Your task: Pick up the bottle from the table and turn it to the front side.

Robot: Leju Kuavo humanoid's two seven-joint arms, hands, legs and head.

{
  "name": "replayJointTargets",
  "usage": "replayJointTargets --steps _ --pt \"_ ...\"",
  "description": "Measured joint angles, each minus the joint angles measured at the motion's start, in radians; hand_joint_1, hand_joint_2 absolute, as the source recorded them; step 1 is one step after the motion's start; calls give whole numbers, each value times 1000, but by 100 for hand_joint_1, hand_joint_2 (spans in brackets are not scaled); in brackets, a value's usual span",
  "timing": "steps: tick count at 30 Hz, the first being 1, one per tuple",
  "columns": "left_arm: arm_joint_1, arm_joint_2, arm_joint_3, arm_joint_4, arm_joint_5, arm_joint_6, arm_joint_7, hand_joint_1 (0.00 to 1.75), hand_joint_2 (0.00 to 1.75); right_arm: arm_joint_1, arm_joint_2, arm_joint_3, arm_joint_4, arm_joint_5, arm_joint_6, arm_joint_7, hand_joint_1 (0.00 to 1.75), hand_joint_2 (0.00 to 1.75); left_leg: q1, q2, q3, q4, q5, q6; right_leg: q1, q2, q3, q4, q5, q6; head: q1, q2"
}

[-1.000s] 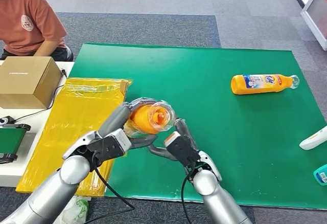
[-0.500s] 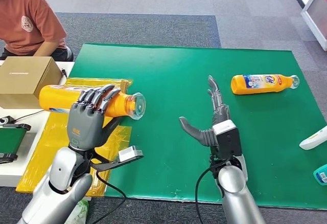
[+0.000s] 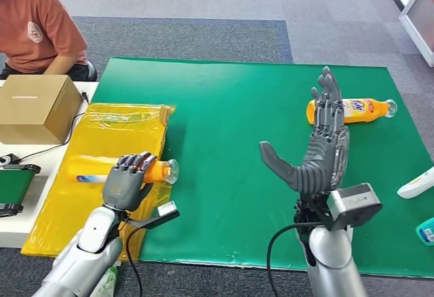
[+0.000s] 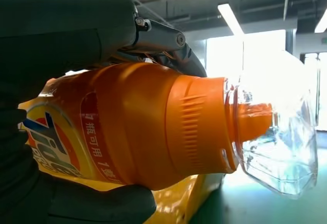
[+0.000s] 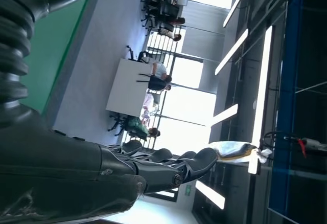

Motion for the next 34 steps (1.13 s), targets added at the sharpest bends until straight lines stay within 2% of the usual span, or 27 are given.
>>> replayJointTargets --steps 1,2,5,6,11,15,25,26,28,32,33,34 --pt "-5 -4 2 28 -4 2 -2 175 175 1 -3 7 -12 2 -1 -2 0 175 0 0 0 0 0 0 0 0 0 0 0 0 0 0" --pt "-9 -8 2 49 -7 2 -4 159 175 3 -5 14 -23 3 -2 -5 0 175 0 0 0 0 0 0 0 0 0 0 0 0 0 0" --pt "-15 -21 2 94 -14 4 -7 28 175 6 -10 33 -46 7 -4 -12 0 175 0 0 0 0 0 0 0 0 0 0 0 0 0 0" --pt "-17 -25 2 104 -15 4 -8 0 175 7 -11 40 -53 8 -5 -13 0 175 0 0 0 0 0 0 0 0 0 0 0 0 0 0" --pt "-18 -41 2 124 16 10 -31 0 175 8 -20 65 -65 14 -12 -15 0 175 0 0 0 0 0 0 0 0 0 0 0 0 0 0" --pt "0 -51 2 90 96 16 -77 0 175 13 -28 76 -65 21 -14 -13 0 175 0 0 0 0 0 0 0 0 0 0 0 0 0 0" --pt "90 -60 1 -173 344 -52 -185 0 175 40 -39 90 -65 51 -5 4 0 175 0 0 0 0 0 0 0 0 0 0 0 0 0 0" --pt "102 -61 1 -206 411 -76 -209 0 175 44 -40 90 -65 56 -3 6 0 175 0 0 0 0 0 0 0 0 0 0 0 0 0 0" --pt "138 -64 1 -302 624 -182 -267 0 175 58 -42 90 -65 61 12 11 0 175 0 0 0 0 -1 0 0 0 1 0 0 0 0 0" --pt "241 -65 23 -539 1172 -540 -360 0 175 104 -54 87 -65 -42 129 0 0 175 0 0 0 0 -2 0 0 0 1 0 -1 0 0 0" --pt "266 -66 37 -590 1274 -619 -377 0 175 115 -57 86 -65 -81 169 -6 0 175 0 0 0 0 -2 0 0 0 1 0 -2 0 0 0" --pt "279 -66 44 -614 1319 -654 -386 0 175 121 -58 85 -65 -100 188 -9 0 175 0 0 0 0 -2 1 0 0 1 0 -2 0 0 0"
